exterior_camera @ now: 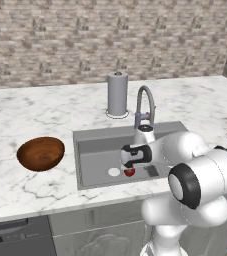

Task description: Pick the tomatos from the sink and place them in one bowl. Place the peach in the other bowl. Then turn off the sink faucet.

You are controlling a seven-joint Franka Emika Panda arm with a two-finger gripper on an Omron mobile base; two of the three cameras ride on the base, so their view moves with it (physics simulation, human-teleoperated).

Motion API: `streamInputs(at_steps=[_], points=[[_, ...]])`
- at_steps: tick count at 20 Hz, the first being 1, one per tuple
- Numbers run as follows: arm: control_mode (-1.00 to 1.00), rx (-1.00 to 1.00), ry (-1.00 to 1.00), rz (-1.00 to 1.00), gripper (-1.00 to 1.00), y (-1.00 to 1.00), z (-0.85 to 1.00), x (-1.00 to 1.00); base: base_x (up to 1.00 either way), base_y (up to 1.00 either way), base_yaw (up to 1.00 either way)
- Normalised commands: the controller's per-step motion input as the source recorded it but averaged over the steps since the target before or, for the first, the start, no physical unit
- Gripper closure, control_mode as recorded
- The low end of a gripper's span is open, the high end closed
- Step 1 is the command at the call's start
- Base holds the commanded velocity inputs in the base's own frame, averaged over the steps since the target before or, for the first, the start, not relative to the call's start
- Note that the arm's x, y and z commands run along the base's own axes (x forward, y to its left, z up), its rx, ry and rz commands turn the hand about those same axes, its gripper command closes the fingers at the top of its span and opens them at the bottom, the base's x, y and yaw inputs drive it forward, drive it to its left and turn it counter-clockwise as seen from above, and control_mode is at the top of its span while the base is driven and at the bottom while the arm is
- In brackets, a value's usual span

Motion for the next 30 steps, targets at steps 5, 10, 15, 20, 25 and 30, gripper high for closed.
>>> streamInputs(at_steps=[5, 10, 15, 20, 25, 30], points=[[-1.0, 0.0, 0.0, 0.0, -1.0, 0.04, -0.15, 0.22, 0.0, 0.0, 0.0], [-1.0, 0.0, 0.0, 0.0, -1.0, 0.01, -0.15, 0.27, 0.0, 0.0, 0.0], [-1.0, 0.0, -0.01, 0.0, -1.0, 0.01, -0.15, 0.26, 0.0, 0.0, 0.0], [-1.0, 0.0, 0.0, 0.0, -1.0, 0.01, -0.18, 0.25, 0.0, 0.0, 0.0], [-1.0, 0.0, 0.0, 0.0, -1.0, 0.02, -0.19, 0.26, 0.0, 0.0, 0.0], [-1.0, 0.0, 0.0, 0.0, -1.0, 0.0, -0.2, 0.26, 0.0, 0.0, 0.0]])
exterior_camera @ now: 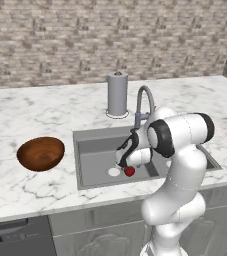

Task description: Pick the tomatos from the sink and place them in one bowl. Place the peach in the other bowl. Then turn off the sink faucet.

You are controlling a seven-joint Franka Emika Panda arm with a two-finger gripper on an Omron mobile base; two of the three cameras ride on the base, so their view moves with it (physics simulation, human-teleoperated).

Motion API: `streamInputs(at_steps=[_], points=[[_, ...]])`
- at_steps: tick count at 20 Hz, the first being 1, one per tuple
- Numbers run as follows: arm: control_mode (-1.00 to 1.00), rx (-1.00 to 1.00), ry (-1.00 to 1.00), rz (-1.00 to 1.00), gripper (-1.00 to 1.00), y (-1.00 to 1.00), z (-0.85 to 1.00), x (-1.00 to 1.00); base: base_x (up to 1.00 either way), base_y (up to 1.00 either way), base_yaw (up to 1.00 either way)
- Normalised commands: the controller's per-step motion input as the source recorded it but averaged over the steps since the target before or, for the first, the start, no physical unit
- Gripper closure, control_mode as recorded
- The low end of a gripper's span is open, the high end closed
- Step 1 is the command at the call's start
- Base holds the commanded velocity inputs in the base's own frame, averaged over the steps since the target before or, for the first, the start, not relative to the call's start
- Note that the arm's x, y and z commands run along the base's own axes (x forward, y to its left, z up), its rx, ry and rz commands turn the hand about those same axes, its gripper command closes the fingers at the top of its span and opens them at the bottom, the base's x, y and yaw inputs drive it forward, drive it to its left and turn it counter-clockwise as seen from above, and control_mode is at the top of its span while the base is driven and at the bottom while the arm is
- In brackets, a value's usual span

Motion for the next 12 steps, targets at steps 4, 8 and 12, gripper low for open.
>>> streamInputs(at_steps=[4, 8, 12], points=[[-1.0, 0.0, 0.0, 0.0, -1.0, 0.0, -0.24, 0.23, 0.0, 0.0, 0.0], [-1.0, 0.0, 0.0, 0.0, -1.0, 0.0, -0.24, 0.17, 0.0, 0.0, 0.0], [-1.0, 0.0, 0.0, 0.0, -1.0, 0.0, -0.22, 0.09, 0.0, 0.0, 0.0]])
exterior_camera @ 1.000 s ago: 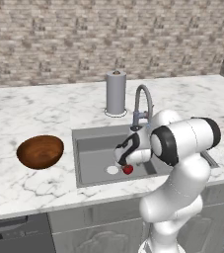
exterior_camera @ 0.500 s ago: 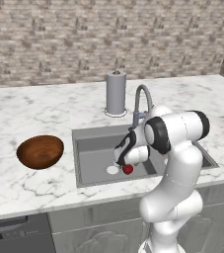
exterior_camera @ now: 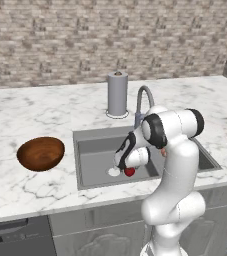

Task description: Pick the tomatos from the sink and place them in one bowl. Place the peach in the other bowl. Then turn off the sink faucet.

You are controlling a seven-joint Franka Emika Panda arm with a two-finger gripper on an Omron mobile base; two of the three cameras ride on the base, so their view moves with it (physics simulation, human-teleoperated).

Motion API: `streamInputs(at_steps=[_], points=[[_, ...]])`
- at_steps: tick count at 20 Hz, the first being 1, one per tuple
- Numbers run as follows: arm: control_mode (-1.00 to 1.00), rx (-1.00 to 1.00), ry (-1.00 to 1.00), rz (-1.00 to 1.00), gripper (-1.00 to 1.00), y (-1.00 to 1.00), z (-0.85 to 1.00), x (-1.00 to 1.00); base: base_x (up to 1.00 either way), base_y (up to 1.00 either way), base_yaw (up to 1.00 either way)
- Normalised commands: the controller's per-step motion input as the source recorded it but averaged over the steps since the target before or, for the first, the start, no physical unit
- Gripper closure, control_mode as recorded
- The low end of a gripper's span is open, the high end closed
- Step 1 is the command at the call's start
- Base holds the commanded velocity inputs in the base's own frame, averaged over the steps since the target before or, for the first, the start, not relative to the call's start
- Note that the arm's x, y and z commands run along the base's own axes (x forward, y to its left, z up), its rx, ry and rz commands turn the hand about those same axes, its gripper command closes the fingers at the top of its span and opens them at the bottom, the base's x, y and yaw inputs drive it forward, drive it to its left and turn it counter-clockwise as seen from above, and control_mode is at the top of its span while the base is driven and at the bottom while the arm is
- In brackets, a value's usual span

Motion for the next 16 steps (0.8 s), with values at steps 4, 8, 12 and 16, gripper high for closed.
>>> streamInputs(at_steps=[4, 8, 12, 16], points=[[-1.0, 0.0, 0.0, 0.0, -1.0, 0.0, -0.23, 0.1, 0.0, 0.0, 0.0], [-1.0, 0.0, 0.0, 0.0, -1.0, 0.0, -0.22, 0.09, 0.0, 0.0, 0.0], [-1.0, 0.0, 0.0, 0.0, -1.0, 0.0, -0.22, 0.02, 0.0, 0.0, 0.0], [-1.0, 0.0, 0.0, 0.0, -1.0, 0.0, -0.21, 0.0, 0.0, 0.0, 0.0]])
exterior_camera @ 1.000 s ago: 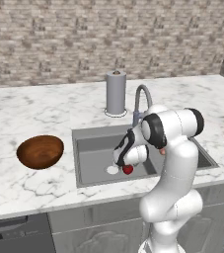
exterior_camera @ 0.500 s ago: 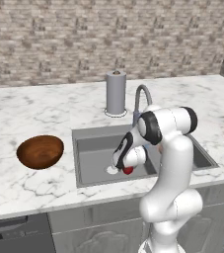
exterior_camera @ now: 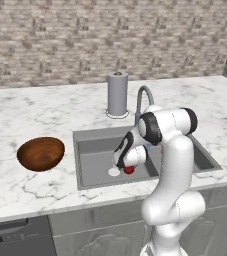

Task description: Pick the tomatos from the sink and place them in one bowl. Place the peach in the other bowl. Then turn off the sink faucet.

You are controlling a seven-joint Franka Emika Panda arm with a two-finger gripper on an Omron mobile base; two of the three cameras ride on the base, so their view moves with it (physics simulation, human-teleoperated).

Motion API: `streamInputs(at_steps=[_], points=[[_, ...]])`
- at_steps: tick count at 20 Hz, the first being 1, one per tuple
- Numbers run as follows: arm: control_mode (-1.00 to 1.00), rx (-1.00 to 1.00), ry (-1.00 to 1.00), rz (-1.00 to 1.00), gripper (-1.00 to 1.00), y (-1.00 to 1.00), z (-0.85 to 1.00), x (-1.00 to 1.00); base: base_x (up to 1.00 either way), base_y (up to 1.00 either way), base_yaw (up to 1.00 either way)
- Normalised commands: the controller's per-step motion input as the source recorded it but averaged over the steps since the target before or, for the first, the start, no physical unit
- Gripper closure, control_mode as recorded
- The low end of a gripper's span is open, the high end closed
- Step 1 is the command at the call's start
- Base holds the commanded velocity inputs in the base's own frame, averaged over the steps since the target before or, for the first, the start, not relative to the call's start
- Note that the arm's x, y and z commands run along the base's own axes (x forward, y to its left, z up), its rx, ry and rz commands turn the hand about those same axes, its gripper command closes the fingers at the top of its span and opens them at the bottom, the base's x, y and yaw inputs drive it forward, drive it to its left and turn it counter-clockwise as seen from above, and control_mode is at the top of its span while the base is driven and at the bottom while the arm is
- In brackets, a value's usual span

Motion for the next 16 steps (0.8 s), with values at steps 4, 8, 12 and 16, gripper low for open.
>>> streamInputs(at_steps=[4, 8, 12, 16], points=[[-1.0, 0.0, 0.01, 0.0, 1.0, 0.0, -0.29, -0.12, 0.0, 0.0, 0.0], [-1.0, 0.0, 0.04, -0.02, 1.0, 0.0, -0.37, -0.37, 0.0, 0.0, 0.0], [-1.0, 0.0, 0.02, -0.02, 1.0, 0.0, -0.28, -0.29, 0.0, 0.0, 0.0], [-1.0, 0.0, 0.0, 0.0, 1.0, 0.0, 0.0, 0.0, 0.0, 0.0, 0.0]])
